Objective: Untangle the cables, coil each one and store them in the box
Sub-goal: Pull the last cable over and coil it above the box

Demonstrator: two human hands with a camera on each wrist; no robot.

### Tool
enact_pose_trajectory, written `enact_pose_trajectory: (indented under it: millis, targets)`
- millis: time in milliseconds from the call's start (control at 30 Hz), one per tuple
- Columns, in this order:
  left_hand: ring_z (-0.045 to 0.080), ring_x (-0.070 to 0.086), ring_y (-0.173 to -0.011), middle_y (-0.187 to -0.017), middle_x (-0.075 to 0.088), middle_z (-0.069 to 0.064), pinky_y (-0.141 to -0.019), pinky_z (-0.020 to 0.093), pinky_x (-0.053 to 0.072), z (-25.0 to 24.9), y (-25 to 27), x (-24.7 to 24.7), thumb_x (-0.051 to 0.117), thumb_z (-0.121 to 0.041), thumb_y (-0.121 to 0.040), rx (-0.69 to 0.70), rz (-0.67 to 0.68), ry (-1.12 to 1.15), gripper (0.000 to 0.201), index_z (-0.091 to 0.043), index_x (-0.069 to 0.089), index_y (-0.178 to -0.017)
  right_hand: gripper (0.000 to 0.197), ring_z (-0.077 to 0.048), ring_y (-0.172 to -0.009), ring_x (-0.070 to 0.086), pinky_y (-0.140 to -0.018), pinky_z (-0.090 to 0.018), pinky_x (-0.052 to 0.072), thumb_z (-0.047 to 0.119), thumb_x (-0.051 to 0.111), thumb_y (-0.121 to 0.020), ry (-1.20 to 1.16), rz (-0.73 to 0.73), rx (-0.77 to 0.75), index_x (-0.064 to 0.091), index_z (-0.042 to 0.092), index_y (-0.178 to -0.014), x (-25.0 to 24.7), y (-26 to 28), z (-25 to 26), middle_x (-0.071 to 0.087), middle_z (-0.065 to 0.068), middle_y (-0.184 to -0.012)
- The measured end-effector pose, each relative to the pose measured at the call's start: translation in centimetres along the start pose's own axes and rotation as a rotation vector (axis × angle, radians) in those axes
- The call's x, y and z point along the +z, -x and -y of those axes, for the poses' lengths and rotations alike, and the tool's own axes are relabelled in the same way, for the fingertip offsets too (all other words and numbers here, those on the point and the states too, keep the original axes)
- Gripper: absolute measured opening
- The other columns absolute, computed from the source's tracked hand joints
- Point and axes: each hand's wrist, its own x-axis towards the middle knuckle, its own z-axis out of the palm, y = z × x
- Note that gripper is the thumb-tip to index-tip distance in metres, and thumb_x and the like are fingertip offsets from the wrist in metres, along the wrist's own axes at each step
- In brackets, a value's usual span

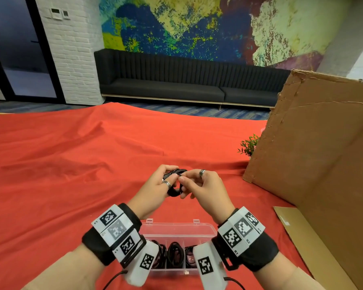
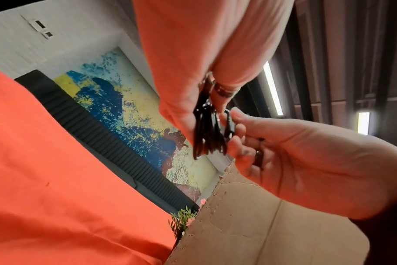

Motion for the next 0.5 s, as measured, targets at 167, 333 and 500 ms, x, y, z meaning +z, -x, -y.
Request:
enact_pose_trajectory:
  millis: [167, 333, 500]
  targets:
    - [0.013, 0.057, -0.082, -0.091, 0.059, 0.007, -0.076, 0.023, 0.052, -0.22, 0.16, -0.34, 0.039, -0.009, -0.098, -0.009, -0.003, 0.119, 0.018, -0.015, 0.053, -0.109, 0.012, -0.005, -0.052, 0.060, -0.059, -0.015, 0.045, 0.019, 0.065, -0.086, -0.021, -0.008, -0.030, 0.066, 0.023, -0.075, 0.15, -0.30, 0.40, 0.065, 0.004, -0.058]
    - [0.013, 0.060, -0.092, -0.103, 0.062, 0.007, -0.078, 0.026, 0.055, -0.19, 0.01, -0.45, 0.040, -0.011, -0.098, -0.036, 0.032, 0.096, 0.018, -0.017, 0.056, -0.106, 0.019, 0.000, -0.050, 0.049, -0.052, -0.015, 0.038, 0.020, 0.059, -0.088, 0.067, -0.043, -0.062, 0.057, 0.025, -0.069, 0.60, -0.48, 0.63, 0.060, 0.006, -0.058]
    - [0.019, 0.057, -0.100, -0.114, 0.061, 0.013, -0.090, 0.037, 0.051, 0.34, 0.17, -0.59, 0.040, -0.014, -0.098, -0.032, 0.032, -0.006, 0.018, -0.016, 0.054, -0.110, 0.015, -0.001, -0.048, 0.047, -0.050, -0.014, 0.036, 0.018, 0.053, -0.091, 0.177, -0.033, -0.110, 0.054, 0.018, -0.076, 0.95, -0.40, 0.57, 0.052, 0.010, -0.055]
